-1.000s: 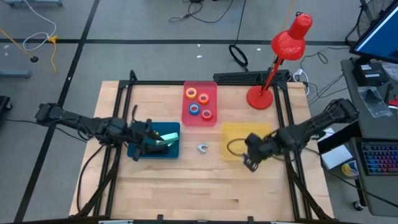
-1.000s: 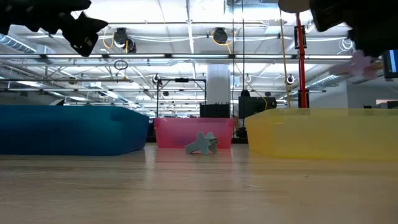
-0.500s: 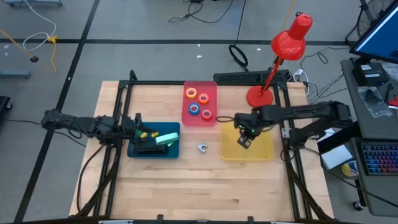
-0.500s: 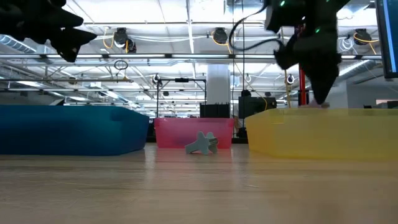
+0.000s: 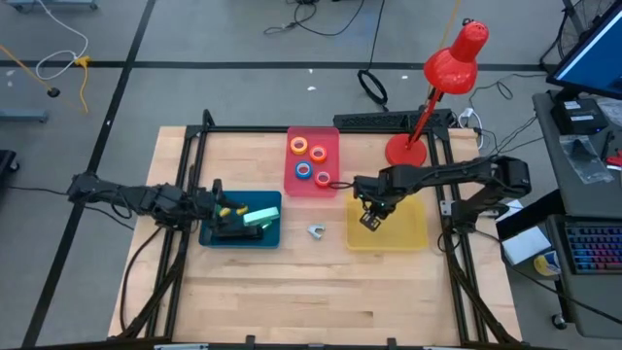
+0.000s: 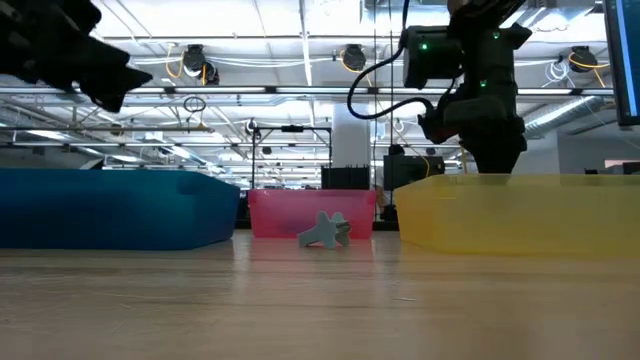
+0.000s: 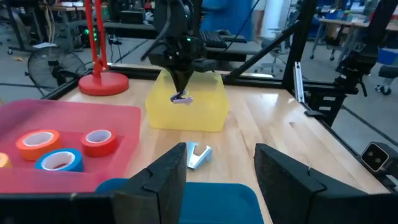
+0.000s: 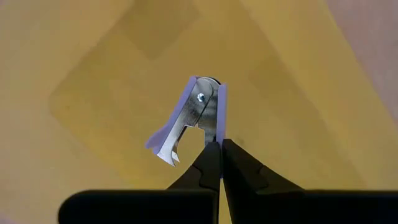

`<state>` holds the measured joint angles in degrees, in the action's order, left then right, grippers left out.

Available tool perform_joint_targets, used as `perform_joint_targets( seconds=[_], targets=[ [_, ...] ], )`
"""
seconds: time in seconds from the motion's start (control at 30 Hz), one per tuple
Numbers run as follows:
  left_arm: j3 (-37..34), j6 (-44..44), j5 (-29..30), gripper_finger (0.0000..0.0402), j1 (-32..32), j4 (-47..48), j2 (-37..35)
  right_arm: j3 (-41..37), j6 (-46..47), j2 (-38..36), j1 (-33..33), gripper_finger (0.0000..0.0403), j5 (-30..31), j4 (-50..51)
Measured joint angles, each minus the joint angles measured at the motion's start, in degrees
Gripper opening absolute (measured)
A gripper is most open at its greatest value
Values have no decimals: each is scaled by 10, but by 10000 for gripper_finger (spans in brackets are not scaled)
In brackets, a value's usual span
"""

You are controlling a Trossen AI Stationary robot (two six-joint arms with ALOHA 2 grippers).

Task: Pick and place Stapler, Stapler remover, tape
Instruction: Put the purple staple remover into the yellow bin, then put the light blue staple remover into the yellow bin

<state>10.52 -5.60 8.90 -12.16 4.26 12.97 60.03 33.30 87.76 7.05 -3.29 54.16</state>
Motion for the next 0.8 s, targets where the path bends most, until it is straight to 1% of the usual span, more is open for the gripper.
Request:
perform_joint_targets(
  seconds=[0.13, 0.23, 0.47, 0.73, 0.8],
  targets=[
    [-59, -14, -7, 186, 1, -70, -16, 0, 12, -2, 0, 0, 0, 1],
    [-80, -21, -13, 186, 1, -81, -34, 0, 18, 0, 0, 0, 0, 0],
    [-97, -11, -15, 186, 1, -71, -68, 0, 26, -1, 0, 22, 0, -1],
    [-96, -7, -40, 186, 1, -62, -71, 0, 27, -1, 0, 66, 0, -2],
    [-96, -11, -40, 186, 1, -62, -71, 1, 21, -1, 0, 77, -21, -7]
  ],
)
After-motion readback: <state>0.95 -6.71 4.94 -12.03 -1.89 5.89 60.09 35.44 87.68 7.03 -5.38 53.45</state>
